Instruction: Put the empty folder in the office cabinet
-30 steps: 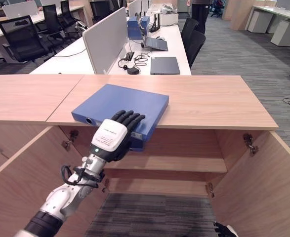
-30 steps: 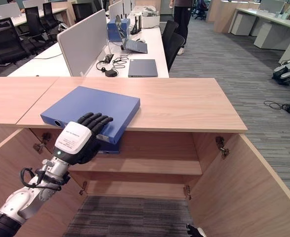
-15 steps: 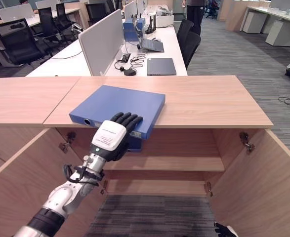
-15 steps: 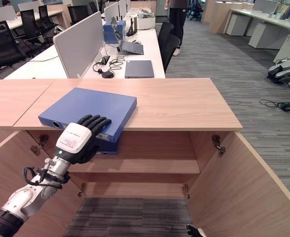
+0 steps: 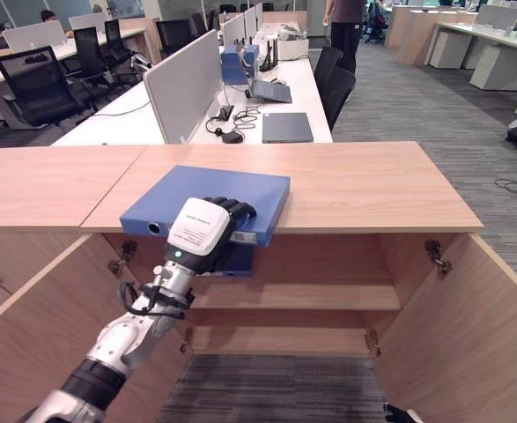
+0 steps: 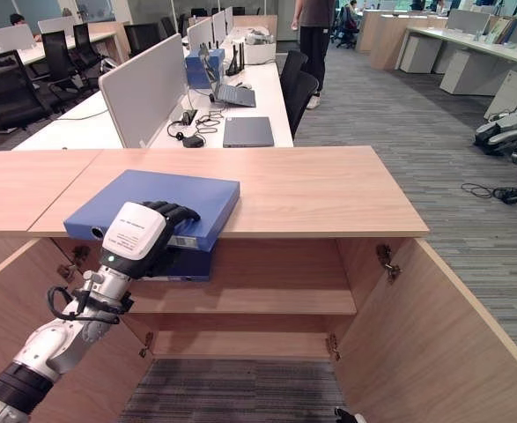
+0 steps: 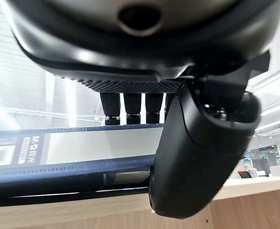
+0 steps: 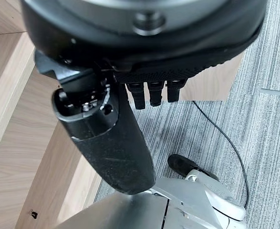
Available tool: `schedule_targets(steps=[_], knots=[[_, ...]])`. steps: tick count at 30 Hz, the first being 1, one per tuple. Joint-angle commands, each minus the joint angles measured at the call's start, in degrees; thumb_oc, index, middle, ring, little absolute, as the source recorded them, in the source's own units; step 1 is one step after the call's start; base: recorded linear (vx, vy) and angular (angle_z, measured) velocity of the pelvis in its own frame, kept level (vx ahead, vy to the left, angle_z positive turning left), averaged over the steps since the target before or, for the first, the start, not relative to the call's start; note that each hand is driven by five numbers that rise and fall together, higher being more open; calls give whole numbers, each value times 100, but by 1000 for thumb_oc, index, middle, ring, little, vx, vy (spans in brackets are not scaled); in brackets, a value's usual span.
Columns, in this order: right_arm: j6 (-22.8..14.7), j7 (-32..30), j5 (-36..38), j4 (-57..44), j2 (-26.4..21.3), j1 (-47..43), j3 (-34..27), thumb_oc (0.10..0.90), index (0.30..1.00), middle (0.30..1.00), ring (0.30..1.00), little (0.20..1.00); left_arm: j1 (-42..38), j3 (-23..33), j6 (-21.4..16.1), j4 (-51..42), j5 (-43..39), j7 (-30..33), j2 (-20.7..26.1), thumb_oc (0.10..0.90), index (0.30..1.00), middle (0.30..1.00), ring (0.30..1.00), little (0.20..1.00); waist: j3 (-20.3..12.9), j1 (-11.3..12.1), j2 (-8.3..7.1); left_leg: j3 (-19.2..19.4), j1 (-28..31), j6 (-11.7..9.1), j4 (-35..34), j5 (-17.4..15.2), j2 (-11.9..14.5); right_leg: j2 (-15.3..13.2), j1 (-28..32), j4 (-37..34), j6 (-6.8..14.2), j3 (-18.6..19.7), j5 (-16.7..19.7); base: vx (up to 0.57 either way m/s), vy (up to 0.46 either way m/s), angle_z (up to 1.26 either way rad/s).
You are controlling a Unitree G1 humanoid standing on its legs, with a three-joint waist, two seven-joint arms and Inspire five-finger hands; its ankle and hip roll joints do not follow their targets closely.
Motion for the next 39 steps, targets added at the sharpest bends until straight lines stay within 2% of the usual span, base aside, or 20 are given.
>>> schedule_targets(steps=[1, 8, 11, 12, 13, 14, 15, 16, 17, 19, 21, 22, 23, 24, 27, 31, 38, 39], knots=[[-155, -81, 94, -66, -11, -414, -123, 800, 900, 900, 900, 900, -386, 409, -117, -242, -635, -39, 25, 400, 300, 300, 300, 300, 306, -44, -44, 46, 125, -477, 322, 38, 301, -57, 476, 102, 284, -310, -948, -1, -7, 5], [-105, -79, 126, -5, 88, -489, -119, 800, 900, 900, 900, 900, -80, 1037, -426, -1148, -1708, -66, -352, 400, 300, 300, 300, 300, 309, 60, -59, -30, 115, -460, 319, 33, 286, -78, 486, 87, 270, -321, -942, -1, -1, 2], [-83, -84, 133, -33, 105, -556, -92, 800, 900, 900, 900, 900, -89, 1417, -640, -1810, -2620, -148, -594, 400, 300, 300, 300, 300, 293, 121, -51, -77, 106, -454, 322, 33, 262, -86, 508, 82, 267, -348, -942, -3, -1, 4], [-77, -67, 152, -93, 104, -597, -69, 800, 900, 900, 900, 900, -139, 1580, -779, -2183, -3237, -110, -719, 400, 300, 300, 300, 300, 291, 143, -47, -103, 101, -446, 322, 30, 244, -88, 513, 84, 263, -358, -942, -8, 0, 6], [-74, -65, 153, -96, 97, -599, -67, 800, 900, 900, 900, 900, -123, 1604, -772, -2211, -3272, -134, -716, 400, 300, 300, 300, 300, 294, 138, -43, -105, 101, -446, 322, 29, 243, -88, 513, 85, 264, -359, -943, -7, 3, 6], [-78, -60, 168, -118, 89, -617, -58, 800, 900, 900, 900, 900, -170, 1637, -899, -2362, -3674, -164, -805, 400, 300, 300, 300, 300, 285, 149, -41, -107, 103, -441, 321, 30, 236, -93, 521, 84, 263, -377, -943, -7, 7, 7], [-61, -39, 182, -176, 55, -672, -54, 800, 900, 900, 900, 900, -204, 1722, -1073, -2560, -4699, -470, -969, 400, 300, 300, 300, 300, 286, 173, -21, -128, 100, -432, 322, 27, 227, -101, 532, 86, 259, -388, -948, -7, 7, 7], [-57, -36, 183, -180, 46, -676, -54, 800, 900, 900, 900, 900, -198, 1751, -1066, -2575, -4757, -515, -967, 400, 300, 300, 300, 300, 291, 168, -15, -130, 100, -431, 324, 25, 227, -101, 533, 88, 259, -390, -949, -7, 5, 13], [-29, 12, 181, -210, 2, -713, -53, 800, 900, 900, 900, 900, -306, 1762, -1215, -2697, -5663, -888, -1003, 400, 300, 300, 300, 300, 283, 186, 5, -160, 98, -429, 321, 19, 223, -108, 545, 88, 255, -403, -954, -3, 1, 17], [-9, 65, 183, -210, -16, -736, -53, 800, 900, 900, 900, 900, -345, 1827, -1243, -2798, -6102, -1118, -1009, 400, 300, 300, 300, 300, 290, 194, 16, -173, 96, -429, 322, 17, 217, -112, 554, 90, 253, -418, -957, -2, 3, 13], [48, 197, 169, -175, -61, -783, -10, 800, 900, 900, 900, 900, -494, 1874, -1259, -2999, -7191, -1694, -1006, 400, 300, 300, 300, 300, 287, 214, 51, -201, 111, -428, 315, 7, 200, -122, 586, 89, 250, -453, -967, -6, 7, 6], [49, 202, 169, -174, -63, -787, -13, 800, 900, 900, 900, 900, -493, 1889, -1255, -2998, -7229, -1727, -1003, 400, 300, 300, 300, 300, 291, 212, 51, -203, 113, -428, 314, 7, 199, -122, 589, 89, 250, -456, -968, -13, 9, 9], [80, 276, 149, -144, -84, -813, 31, 800, 900, 900, 900, 900, -587, 1827, -1239, -3119, -7828, -2048, -1031, 400, 300, 300, 300, 300, 288, 222, 70, -221, 123, -431, 308, 1, 187, -129, 602, 90, 251, -476, -968, -6, 5, 11], [80, 279, 149, -142, -87, -817, 28, 800, 900, 900, 900, 900, -589, 1838, -1238, -3113, -7861, -2076, -1029, 400, 300, 300, 300, 300, 292, 221, 72, -224, 123, -431, 308, 1, 186, -129, 604, 89, 251, -479, -969, -8, 8, 14], [102, 375, 115, -82, -113, -882, 82, 800, 900, 900, 900, 900, -755, 1672, -1186, -3296, -8683, -2575, -1056, 400, 300, 300, 300, 300, 292, 235, 91, -254, 139, -427, 286, -8, 169, -138, 626, 88, 253, -489, -979, -1, 11, 8], [121, 487, 65, 18, -148, -1002, 180, 800, 900, 900, 900, 900, -899, 1208, -929, -3370, -9942, -3252, -896, 400, 300, 300, 300, 300, 298, 234, 139, -272, 176, -411, 257, -14, 149, -145, 652, 94, 263, -507, -971, -9, 10, 5], [131, 501, -19, 130, -162, -1059, 256, 800, 900, 900, 900, 900, -794, 986, -684, -3402, -10739, -3538, -434, 400, 300, 300, 300, 300, 317, 260, 166, -296, 174, -395, 235, -7, 133, -152, 652, 100, 268, -515, -958, -5, 0, 1], [132, 510, -51, 170, -169, -1073, 293, 800, 900, 900, 900, 900, -773, 1010, -623, -3432, -10899, -3611, -234, 400, 300, 300, 300, 300, 318, 269, 170, -302, 178, -391, 220, -2, 123, -151, 642, 103, 276, -514, -952, 0, 0, 0]])
